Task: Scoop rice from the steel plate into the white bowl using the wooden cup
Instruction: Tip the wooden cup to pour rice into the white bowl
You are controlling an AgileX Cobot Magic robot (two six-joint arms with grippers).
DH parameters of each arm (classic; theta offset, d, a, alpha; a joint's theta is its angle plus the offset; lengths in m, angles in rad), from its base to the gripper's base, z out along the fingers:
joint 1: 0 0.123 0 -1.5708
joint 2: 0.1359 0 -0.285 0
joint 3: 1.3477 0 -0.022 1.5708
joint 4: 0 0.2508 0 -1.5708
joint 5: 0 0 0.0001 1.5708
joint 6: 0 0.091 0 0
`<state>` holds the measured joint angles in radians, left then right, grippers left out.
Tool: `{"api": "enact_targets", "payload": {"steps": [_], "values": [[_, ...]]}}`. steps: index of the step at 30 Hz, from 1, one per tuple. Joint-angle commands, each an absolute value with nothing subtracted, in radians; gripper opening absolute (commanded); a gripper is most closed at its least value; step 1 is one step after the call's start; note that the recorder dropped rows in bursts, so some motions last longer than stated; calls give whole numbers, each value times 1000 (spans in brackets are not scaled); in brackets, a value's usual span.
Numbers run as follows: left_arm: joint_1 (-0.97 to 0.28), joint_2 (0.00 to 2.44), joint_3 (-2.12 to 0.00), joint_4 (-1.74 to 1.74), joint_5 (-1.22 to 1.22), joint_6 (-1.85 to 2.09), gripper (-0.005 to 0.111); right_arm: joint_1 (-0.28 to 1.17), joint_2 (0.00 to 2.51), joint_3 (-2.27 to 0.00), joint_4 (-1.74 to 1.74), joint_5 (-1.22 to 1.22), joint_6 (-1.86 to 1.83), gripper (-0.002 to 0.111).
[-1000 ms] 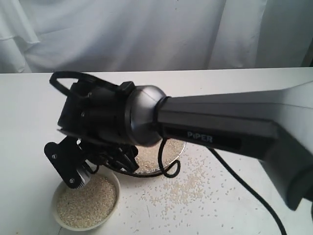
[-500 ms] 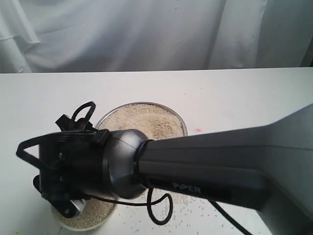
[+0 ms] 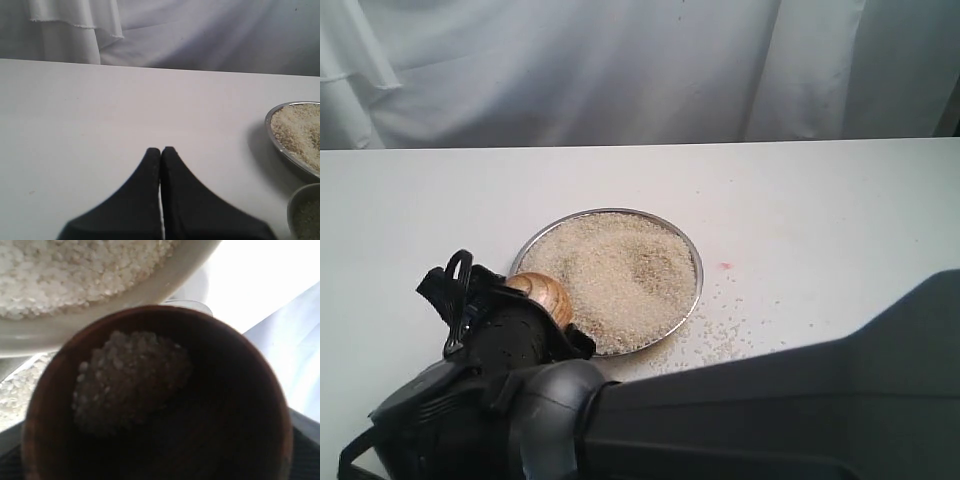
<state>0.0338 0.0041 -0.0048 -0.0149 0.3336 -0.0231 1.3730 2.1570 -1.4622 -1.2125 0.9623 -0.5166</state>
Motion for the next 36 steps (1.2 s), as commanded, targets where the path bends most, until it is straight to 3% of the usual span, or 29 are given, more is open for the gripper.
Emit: {"api": "enact_targets", "payload": {"steps": [1,36], "values": [[36,0,0,-16,319,-24,0,1393,2141,-1458,-1294,989,-478,0],[36,0,0,-16,319,-24,0,1471,2143,-1330,-1744,1080,-255,0]]}}
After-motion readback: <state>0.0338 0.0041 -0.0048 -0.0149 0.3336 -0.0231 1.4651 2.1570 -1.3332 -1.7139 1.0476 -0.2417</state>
